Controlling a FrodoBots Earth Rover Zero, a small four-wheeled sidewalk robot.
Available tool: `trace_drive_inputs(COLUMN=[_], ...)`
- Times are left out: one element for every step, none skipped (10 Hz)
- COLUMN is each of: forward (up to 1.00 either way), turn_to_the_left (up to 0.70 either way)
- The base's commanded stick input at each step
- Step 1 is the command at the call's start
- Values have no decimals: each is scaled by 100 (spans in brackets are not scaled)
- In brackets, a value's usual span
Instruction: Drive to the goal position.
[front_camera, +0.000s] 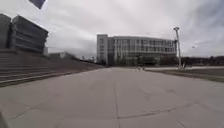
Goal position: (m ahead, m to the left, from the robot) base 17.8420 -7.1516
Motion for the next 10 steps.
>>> trace_drive_inputs(forward=[70, 70, 70, 70, 70, 70, 70, 70, 70, 70], turn_to_the_left=[0, 0, 0, 0, 0, 0, 0, 0, 0, 0])
